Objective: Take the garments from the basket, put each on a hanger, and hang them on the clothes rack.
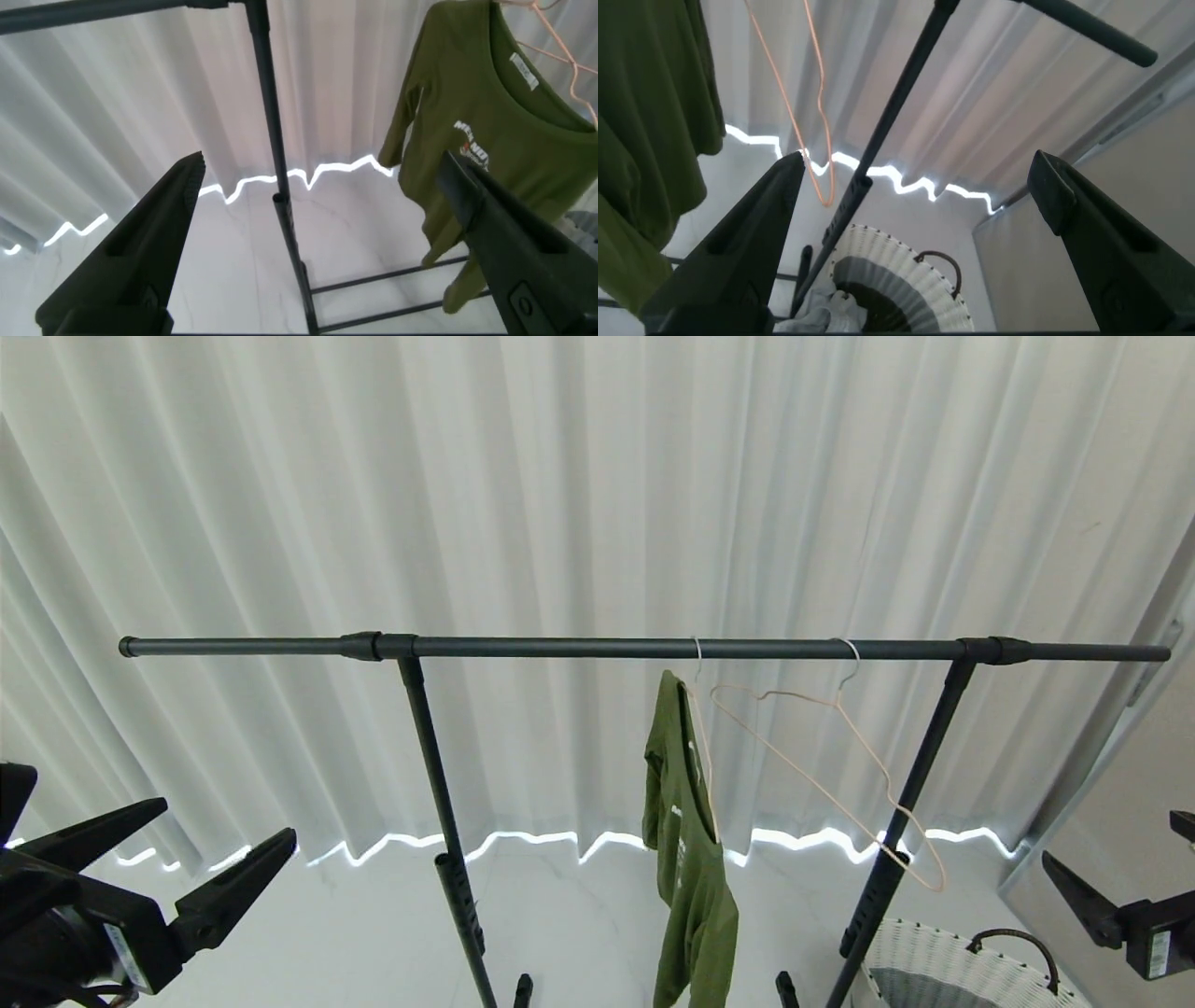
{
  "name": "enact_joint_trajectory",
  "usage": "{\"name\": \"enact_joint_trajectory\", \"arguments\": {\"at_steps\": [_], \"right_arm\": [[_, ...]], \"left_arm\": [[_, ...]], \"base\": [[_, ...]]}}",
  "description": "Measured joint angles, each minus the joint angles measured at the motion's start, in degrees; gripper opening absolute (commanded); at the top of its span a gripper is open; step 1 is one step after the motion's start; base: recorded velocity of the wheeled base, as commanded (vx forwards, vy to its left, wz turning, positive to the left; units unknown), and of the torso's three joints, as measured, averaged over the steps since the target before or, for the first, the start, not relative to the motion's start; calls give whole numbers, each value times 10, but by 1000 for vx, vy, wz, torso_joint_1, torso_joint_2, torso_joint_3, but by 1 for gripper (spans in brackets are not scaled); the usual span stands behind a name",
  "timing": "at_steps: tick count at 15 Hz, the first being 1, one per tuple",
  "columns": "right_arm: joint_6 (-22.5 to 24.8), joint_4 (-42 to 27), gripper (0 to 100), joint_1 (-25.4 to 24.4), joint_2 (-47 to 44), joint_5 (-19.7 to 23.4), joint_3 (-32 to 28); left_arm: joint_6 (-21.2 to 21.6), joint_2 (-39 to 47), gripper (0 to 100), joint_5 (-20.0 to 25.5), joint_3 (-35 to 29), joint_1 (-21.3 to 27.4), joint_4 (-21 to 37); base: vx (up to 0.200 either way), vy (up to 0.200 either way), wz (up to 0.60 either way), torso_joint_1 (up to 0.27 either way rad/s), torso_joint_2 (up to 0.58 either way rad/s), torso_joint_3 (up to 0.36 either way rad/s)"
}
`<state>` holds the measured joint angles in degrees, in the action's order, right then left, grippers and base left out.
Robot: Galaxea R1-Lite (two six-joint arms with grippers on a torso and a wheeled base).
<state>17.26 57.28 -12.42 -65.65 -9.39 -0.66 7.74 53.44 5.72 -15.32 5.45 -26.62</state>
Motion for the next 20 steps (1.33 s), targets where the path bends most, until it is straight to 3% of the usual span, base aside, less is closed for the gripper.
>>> {"name": "enact_joint_trajectory", "arguments": {"at_steps": [8,20], "right_arm": [[3,0,100,0,-2,0,7],[9,0,100,-1,-5,1,7]], "left_arm": [[0,-1,100,0,4,-2,0],[2,4,100,0,7,-1,0]], "base": [[0,0,0,-174,386,209],[0,0,0,-230,534,302]]}}
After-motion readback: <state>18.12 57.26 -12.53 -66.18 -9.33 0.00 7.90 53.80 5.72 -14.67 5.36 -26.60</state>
